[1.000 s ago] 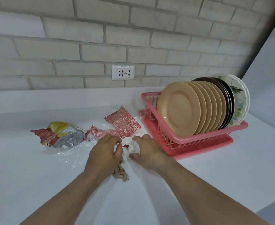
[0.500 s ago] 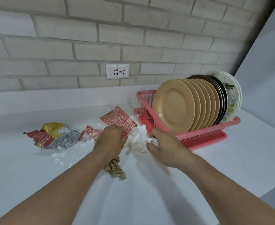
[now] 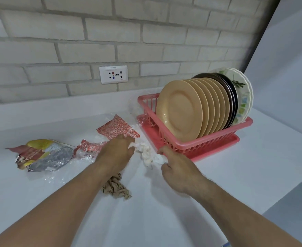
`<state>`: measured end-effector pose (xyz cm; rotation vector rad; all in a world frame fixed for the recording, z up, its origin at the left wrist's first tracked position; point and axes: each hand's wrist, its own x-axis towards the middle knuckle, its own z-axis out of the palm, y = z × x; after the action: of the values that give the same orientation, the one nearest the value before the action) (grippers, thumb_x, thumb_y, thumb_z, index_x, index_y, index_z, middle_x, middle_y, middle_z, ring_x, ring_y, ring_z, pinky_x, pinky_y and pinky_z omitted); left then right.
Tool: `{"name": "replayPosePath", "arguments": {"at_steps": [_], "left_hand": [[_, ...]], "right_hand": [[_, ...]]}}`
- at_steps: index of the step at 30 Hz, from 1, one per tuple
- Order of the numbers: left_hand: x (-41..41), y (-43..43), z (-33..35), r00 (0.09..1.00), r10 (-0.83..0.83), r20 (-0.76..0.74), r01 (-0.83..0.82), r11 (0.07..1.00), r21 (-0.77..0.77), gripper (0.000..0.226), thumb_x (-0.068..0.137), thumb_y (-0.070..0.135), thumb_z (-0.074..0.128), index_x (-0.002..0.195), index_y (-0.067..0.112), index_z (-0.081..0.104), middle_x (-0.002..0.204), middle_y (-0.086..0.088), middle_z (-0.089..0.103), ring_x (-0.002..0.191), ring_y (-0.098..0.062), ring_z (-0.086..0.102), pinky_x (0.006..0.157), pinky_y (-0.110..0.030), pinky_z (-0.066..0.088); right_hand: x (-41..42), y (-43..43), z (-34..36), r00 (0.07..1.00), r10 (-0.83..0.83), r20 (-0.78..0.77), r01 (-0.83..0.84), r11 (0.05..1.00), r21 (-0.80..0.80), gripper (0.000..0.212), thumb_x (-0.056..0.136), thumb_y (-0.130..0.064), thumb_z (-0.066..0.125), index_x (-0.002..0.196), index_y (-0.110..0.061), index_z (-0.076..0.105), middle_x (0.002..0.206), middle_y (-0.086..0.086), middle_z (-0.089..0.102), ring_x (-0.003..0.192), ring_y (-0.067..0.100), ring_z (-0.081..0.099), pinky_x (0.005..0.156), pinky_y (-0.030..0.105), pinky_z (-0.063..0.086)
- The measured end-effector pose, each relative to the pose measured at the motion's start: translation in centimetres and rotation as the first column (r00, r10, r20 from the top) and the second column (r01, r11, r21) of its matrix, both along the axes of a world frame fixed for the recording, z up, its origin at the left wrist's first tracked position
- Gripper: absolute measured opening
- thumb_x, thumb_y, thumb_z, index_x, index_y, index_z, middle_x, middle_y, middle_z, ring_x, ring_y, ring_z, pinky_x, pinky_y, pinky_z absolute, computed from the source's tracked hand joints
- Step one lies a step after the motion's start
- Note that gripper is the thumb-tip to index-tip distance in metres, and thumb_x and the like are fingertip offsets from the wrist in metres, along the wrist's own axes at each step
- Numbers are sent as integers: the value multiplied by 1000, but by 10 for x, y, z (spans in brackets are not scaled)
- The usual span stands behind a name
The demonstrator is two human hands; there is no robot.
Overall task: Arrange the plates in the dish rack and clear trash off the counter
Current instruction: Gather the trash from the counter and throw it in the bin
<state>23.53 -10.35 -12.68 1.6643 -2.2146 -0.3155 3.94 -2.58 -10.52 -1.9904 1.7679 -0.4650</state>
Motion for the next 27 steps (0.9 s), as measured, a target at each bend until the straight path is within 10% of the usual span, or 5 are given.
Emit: {"name": "replayPosePath", "arguments": {"at_steps": [5,8,13,21,27], "left_hand": [[7,9,13,981,119,-153,-142,978,-150,46,95,51,42,96,11,63,96,-7,54,90,-26,54,70,-31,35],[13,16,15,965,129,-228,-172,969,-177,44,94,51,41,64,19,47,80,0,45,74,-19,48,64,-29,31],[21,20,7,952,142,-272,-173,980,-94,29,98,35,44,92,15,62,74,-1,63,65,-19,60,61,-32,46],[17,31,6,960,167,-226,-192,977,-94,44,89,54,51,57,24,49,52,7,48,54,-10,49,50,-29,35],[3,42,13,946,170,-276,-191,980,-50,31,89,50,56,74,24,64,63,5,61,50,-7,51,49,-26,35]], "right_hand": [[19,-17,-9,989,-60,-133,56,998,-32,42,83,-66,53,83,-24,51,84,-2,62,75,21,55,59,34,39],[31,-36,-18,976,-74,-207,50,992,-120,27,96,-42,48,96,-16,54,103,9,61,89,28,57,68,32,37],[44,-51,-36,950,-65,-306,56,998,-38,46,88,3,43,132,-11,37,127,12,47,111,31,56,82,39,48],[49,-38,-50,973,-8,-233,22,998,57,28,98,-24,44,117,-5,50,118,18,52,103,36,55,78,37,43],[33,-19,-30,978,44,-206,-31,997,64,26,91,-21,53,112,-7,51,110,14,59,94,30,59,67,30,40]]}}
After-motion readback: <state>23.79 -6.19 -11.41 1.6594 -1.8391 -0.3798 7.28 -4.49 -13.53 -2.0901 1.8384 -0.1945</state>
